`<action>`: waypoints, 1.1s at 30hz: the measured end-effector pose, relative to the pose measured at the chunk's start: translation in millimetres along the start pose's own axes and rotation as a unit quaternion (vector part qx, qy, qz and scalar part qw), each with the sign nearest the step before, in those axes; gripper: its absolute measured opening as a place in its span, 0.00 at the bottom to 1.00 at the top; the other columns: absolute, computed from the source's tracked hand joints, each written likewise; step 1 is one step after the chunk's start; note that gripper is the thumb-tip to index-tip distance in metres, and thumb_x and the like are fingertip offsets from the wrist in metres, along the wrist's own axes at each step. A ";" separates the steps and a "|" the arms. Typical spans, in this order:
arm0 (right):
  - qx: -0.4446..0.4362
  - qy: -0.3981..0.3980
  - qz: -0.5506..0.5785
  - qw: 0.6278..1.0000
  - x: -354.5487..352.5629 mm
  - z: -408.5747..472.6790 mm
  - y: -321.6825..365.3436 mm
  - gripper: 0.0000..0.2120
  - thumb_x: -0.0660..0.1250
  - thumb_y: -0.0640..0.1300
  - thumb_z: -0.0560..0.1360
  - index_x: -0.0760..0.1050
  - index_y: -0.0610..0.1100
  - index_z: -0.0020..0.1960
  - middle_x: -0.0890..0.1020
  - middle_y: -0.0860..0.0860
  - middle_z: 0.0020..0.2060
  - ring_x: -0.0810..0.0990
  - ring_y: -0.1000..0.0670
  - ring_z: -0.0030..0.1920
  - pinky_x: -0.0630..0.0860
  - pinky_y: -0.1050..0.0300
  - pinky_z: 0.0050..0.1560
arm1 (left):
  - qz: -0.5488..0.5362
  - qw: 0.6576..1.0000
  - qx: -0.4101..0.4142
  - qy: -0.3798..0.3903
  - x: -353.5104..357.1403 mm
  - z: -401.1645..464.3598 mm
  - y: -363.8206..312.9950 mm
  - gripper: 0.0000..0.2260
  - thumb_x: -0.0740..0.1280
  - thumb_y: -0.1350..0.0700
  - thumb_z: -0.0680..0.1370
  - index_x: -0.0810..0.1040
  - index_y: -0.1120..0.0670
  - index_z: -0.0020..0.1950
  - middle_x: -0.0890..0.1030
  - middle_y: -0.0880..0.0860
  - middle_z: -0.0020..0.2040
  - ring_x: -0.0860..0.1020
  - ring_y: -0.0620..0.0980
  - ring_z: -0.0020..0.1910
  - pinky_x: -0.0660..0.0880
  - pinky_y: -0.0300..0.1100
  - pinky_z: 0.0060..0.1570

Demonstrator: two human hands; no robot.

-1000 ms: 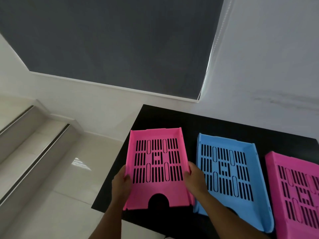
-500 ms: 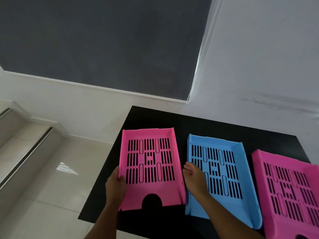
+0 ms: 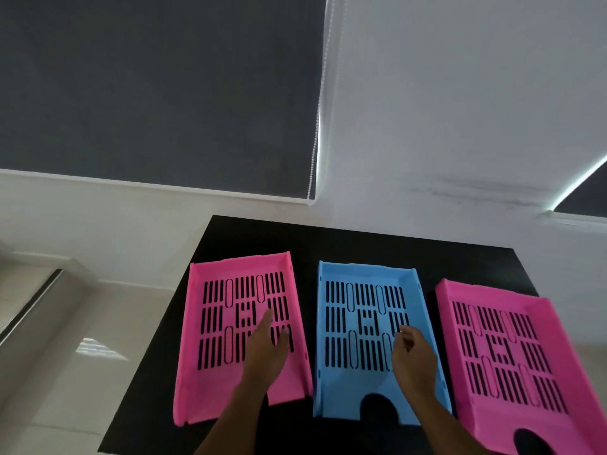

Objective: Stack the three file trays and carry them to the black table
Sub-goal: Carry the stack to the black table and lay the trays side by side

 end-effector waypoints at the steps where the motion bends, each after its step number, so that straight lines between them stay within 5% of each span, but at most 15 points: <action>1: 0.002 -0.008 0.000 1.000 -9.1 4.6 -8.0 0.14 0.64 0.40 0.80 0.76 0.40 0.64 0.82 0.43 0.56 0.81 0.42 0.55 0.79 0.45 0.56 | -0.005 1.000 -0.009 0.016 12.5 -3.9 -5.7 0.28 0.63 0.51 0.83 0.58 0.54 0.80 0.65 0.56 0.79 0.66 0.56 0.77 0.60 0.54 0.76; 8: 0.033 -0.083 -0.174 0.981 -67.6 25.6 -55.9 0.28 0.74 0.49 0.71 0.72 0.38 0.66 0.77 0.39 0.61 0.75 0.37 0.62 0.75 0.35 0.62 | -0.016 0.998 -0.028 0.051 70.6 -13.5 -23.0 0.38 0.68 0.52 0.80 0.48 0.53 0.82 0.63 0.59 0.79 0.69 0.62 0.74 0.63 0.61 0.74; 11: 0.081 -0.024 -0.177 0.981 -64.7 24.8 -78.1 0.39 0.72 0.54 0.73 0.62 0.35 0.76 0.70 0.36 0.71 0.71 0.35 0.70 0.71 0.35 0.68 | -0.016 0.999 -0.032 0.037 73.3 -13.3 -20.4 0.38 0.69 0.51 0.79 0.47 0.49 0.82 0.64 0.61 0.79 0.77 0.68 0.65 0.74 0.65 0.65; 15: 0.072 0.042 -0.120 0.989 -53.0 26.5 -91.2 0.38 0.65 0.53 0.79 0.53 0.38 0.80 0.63 0.38 0.77 0.65 0.37 0.76 0.65 0.36 0.72 | -0.007 0.999 -0.040 0.030 79.5 -13.2 -18.1 0.36 0.68 0.52 0.80 0.50 0.51 0.82 0.69 0.63 0.76 0.81 0.66 0.60 0.79 0.61 0.60; 17: 0.049 0.058 -0.114 0.991 -50.9 28.8 -88.1 0.35 0.63 0.51 0.80 0.53 0.39 0.80 0.61 0.39 0.78 0.62 0.38 0.77 0.63 0.38 0.74 | 0.002 0.999 -0.039 0.034 84.2 -18.0 -20.7 0.33 0.65 0.55 0.82 0.51 0.53 0.82 0.80 0.64 0.65 0.87 0.50 0.40 0.85 0.45 0.42; 19: 0.037 0.075 -0.112 0.990 -48.3 30.6 -87.5 0.33 0.61 0.50 0.81 0.52 0.39 0.80 0.60 0.40 0.79 0.60 0.39 0.78 0.61 0.39 0.75 | 0.021 0.999 -0.022 0.040 89.0 -21.2 -23.3 0.30 0.63 0.56 0.83 0.52 0.55 0.82 0.82 0.55 0.39 0.73 0.39 0.20 0.74 0.32 0.23; 23: 0.020 0.096 -0.104 0.990 -47.7 32.7 -88.4 0.32 0.60 0.50 0.82 0.52 0.40 0.80 0.60 0.42 0.79 0.59 0.41 0.78 0.60 0.41 0.76 | 0.060 0.997 -0.001 0.040 94.3 -19.9 -24.4 0.28 0.60 0.56 0.84 0.53 0.54 0.82 0.68 0.48 0.29 0.64 0.39 0.22 0.68 0.30 0.21; 33: -0.017 0.131 -0.077 0.988 -40.5 41.9 -77.6 0.28 0.60 0.40 0.82 0.56 0.41 0.79 0.64 0.44 0.78 0.63 0.42 0.77 0.63 0.43 0.74 | 0.093 0.995 0.004 0.041 95.8 -17.3 -32.6 0.25 0.62 0.57 0.83 0.60 0.54 0.80 0.77 0.52 0.33 0.68 0.39 0.23 0.75 0.31 0.24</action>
Point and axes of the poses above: each hand's wrist, its own z-axis towards the middle knuckle, its own x-axis out of the palm, y = z × x, the point moved 9 cm from there along z, towards the middle knuckle
